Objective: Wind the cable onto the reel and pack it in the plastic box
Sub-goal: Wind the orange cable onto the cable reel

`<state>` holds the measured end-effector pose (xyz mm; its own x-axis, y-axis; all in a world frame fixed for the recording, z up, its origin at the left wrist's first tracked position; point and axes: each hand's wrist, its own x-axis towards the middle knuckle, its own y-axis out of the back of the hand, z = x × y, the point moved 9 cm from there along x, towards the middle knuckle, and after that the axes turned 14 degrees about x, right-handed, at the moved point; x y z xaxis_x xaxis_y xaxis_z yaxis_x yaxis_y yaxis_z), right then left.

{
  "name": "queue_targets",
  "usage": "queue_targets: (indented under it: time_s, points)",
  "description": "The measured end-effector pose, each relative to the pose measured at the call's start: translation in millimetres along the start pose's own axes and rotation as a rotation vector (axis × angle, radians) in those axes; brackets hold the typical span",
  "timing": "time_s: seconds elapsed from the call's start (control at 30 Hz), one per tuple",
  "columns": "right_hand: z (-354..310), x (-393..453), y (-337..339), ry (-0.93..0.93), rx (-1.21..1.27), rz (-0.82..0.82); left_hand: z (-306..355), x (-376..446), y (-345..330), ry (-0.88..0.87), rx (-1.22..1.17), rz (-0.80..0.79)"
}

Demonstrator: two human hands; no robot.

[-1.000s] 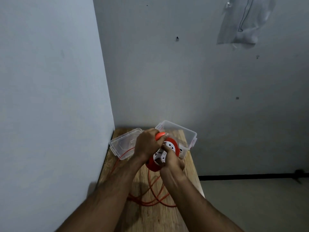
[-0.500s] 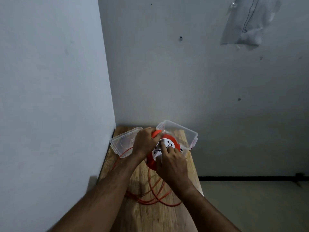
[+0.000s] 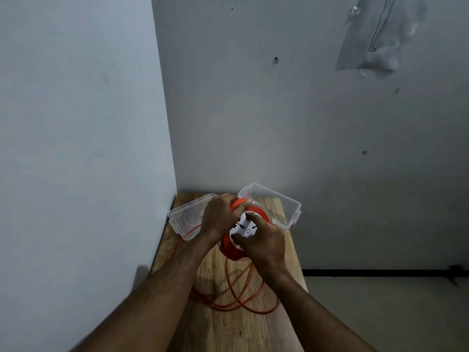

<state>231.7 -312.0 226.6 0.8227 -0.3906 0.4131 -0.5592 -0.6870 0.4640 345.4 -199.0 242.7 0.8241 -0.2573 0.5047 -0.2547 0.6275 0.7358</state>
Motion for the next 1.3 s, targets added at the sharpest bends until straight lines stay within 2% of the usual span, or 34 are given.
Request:
queue_targets:
  time_s: [0.17, 0.23, 0.33, 0.4, 0.47, 0.57, 0.63, 0.73, 0.8, 0.87, 0.93, 1.0, 1.13, 1.3]
  points:
    - [32, -8, 1, -0.352, 0.319, 0.278, 5, -4, 2, 0.013, 0.007, 0.059]
    - [52, -19, -7, -0.599, 0.468, 0.351, 9, -6, 1, -0.001, 0.046, 0.068]
    - [71, -41, -27, -0.991, 0.861, 0.474, 16, -10, -3, -0.041, 0.094, 0.051]
    - [66, -49, -37, -1.113, 1.072, 0.553, 19, -14, -5, -0.063, 0.111, 0.04]
    - [64, -48, -44, -1.125, 1.16, 0.556, 17, -14, -8, -0.062, 0.103, 0.027]
    - [66, -47, -32, -1.042, 1.041, 0.514, 7, -12, -8, -0.033, 0.049, 0.014]
    - [65, -44, -14, -0.853, 0.818, 0.443, 1, -10, -6, 0.003, -0.031, 0.013]
    - [31, -32, 13, -0.283, 0.293, 0.32, -2, -6, 1, 0.048, -0.083, 0.036]
    - [11, -30, 5, 0.115, -0.063, 0.132, -3, -2, 3, 0.047, -0.063, 0.032]
    - [1, -35, -13, 0.369, -0.344, -0.021, -2, 0, 2, 0.026, -0.044, 0.028]
    - [2, -32, -16, 0.378, -0.447, -0.045, 0, -1, -1, 0.003, -0.031, 0.018]
    - [-1, -27, -13, 0.352, -0.439, -0.008, 5, -4, -3, -0.02, -0.022, 0.011]
    - [-10, -21, -9, 0.323, -0.332, 0.022, 10, -7, -7, -0.045, -0.032, -0.001]
    - [1, -10, -13, 0.228, -0.257, -0.054, 7, -7, -7, -0.043, -0.017, 0.005]
